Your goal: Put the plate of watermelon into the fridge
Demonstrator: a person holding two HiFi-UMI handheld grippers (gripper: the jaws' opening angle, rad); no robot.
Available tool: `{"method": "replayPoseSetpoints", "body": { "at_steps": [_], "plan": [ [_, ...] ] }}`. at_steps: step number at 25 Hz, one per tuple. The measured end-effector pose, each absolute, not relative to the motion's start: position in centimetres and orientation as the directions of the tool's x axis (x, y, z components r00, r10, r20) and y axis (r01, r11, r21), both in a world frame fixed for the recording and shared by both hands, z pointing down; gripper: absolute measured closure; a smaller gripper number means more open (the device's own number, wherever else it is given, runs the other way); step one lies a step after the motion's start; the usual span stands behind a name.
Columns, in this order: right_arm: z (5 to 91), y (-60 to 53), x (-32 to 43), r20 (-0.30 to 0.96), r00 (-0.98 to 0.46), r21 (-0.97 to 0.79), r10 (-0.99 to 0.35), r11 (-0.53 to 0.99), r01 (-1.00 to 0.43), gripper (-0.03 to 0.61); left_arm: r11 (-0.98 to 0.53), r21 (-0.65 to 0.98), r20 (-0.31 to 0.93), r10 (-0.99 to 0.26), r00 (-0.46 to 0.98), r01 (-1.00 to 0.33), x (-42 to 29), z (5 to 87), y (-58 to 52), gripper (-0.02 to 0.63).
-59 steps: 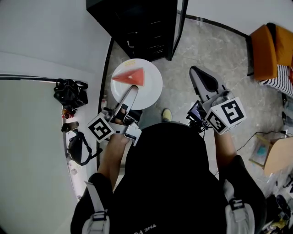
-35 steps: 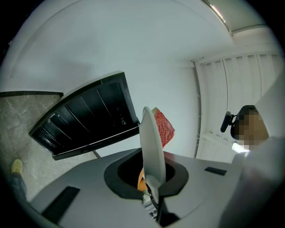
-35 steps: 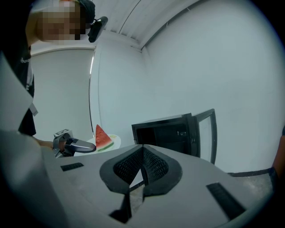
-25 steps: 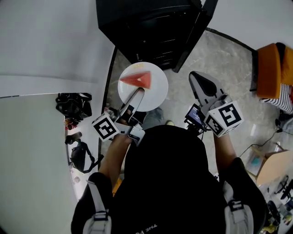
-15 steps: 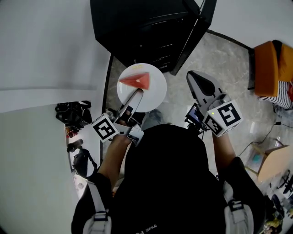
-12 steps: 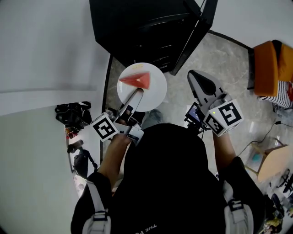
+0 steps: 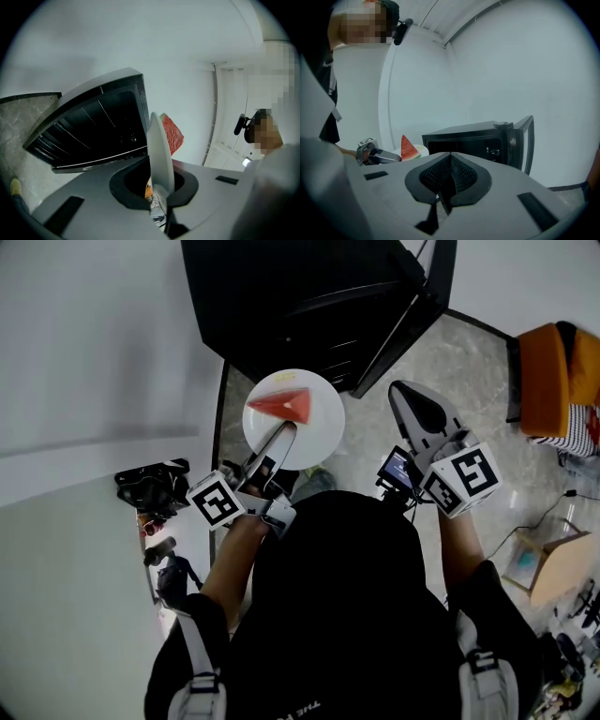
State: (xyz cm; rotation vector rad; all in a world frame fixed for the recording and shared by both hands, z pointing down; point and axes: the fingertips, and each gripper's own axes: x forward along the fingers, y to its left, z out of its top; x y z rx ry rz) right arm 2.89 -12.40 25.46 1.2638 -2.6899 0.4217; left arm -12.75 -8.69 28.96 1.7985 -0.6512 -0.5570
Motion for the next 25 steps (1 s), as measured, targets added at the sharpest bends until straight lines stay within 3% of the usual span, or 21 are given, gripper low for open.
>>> {"method": "replayPoseSetpoints", "body": {
  "at_steps": [15,25],
  "plan": [
    [26.3,-16.9,-0.3,0.242,-0.598,-0.171,-0.764,0.573,-0.801,0.565,-0.267,0.952,-0.052,-0.619,0.783,-0.148,-15.3,31.0,-13.2,0.591],
    [24.8,-17.7,2.3,0.236,-0.601,-0.163,-0.764,0.579,-0.799,0.565,-0.282,0.947,-0.056,-0.623,0.781,-0.157,-12.8,29.4,-14.2,0.591]
  ]
}}
